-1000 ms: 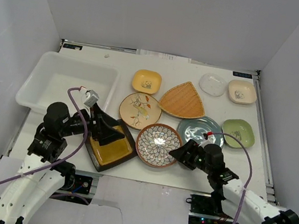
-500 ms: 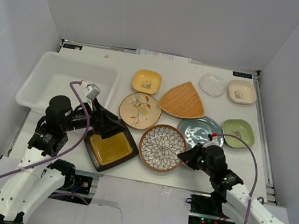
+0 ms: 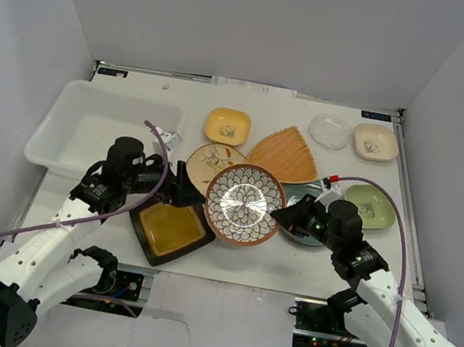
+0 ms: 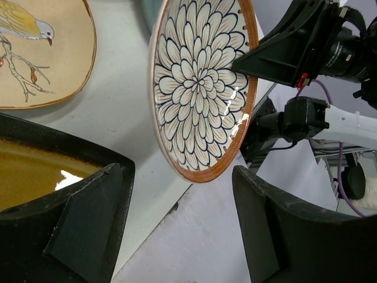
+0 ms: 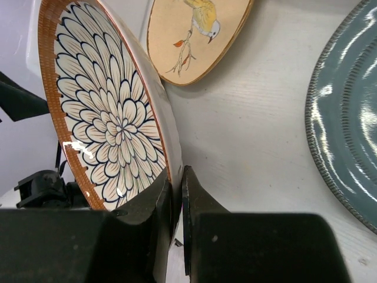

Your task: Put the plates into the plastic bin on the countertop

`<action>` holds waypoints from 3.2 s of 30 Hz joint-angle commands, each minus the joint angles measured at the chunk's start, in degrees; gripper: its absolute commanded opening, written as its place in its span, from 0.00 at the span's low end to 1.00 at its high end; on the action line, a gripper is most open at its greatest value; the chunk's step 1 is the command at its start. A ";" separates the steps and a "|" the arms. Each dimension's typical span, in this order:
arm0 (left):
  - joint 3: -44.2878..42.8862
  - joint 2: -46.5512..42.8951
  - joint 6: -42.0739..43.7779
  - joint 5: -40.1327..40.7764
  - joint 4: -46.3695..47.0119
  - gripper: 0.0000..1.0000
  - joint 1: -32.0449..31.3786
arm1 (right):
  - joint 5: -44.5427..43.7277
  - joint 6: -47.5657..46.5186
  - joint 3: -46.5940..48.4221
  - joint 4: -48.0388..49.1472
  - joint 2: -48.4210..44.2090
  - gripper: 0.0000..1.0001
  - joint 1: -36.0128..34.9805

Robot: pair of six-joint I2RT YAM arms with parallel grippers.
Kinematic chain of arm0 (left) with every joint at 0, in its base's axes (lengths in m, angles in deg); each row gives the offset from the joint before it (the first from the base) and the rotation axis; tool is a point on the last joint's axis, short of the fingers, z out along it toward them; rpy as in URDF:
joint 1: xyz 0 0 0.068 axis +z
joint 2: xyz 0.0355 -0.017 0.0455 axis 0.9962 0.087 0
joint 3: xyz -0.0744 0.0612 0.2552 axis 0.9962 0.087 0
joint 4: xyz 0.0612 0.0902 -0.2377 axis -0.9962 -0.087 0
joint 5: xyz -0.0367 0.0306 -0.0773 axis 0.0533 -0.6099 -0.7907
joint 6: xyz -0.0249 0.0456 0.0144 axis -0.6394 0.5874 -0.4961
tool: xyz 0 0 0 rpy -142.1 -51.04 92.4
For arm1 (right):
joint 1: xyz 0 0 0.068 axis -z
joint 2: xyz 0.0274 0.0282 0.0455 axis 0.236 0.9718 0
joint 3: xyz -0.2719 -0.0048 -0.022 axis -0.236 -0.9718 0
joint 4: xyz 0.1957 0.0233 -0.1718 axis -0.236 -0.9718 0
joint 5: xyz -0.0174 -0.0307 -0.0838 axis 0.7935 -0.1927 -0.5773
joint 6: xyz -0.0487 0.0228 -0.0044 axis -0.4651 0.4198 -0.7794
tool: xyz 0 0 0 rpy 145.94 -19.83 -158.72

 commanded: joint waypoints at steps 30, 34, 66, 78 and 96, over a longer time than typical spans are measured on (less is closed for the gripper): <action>-19.72 11.81 -9.55 34.94 5.42 0.00 -11.09 | 8.47 -2.03 2.58 7.29 -7.10 0.89 -0.25; -21.06 10.43 -12.45 33.01 6.12 0.00 1.13 | 9.09 -3.09 -0.04 5.95 -9.04 0.89 -0.25; -2.86 19.12 -16.41 29.41 5.50 0.34 42.55 | 6.35 -2.22 7.41 38.11 46.92 0.85 -16.43; -5.74 9.46 -14.04 17.29 8.49 0.92 42.55 | 12.08 8.07 8.55 55.25 62.84 0.62 -18.44; -8.57 0.84 -11.58 -10.49 2.26 0.96 28.41 | 12.61 17.31 -6.12 71.81 50.05 0.08 -19.24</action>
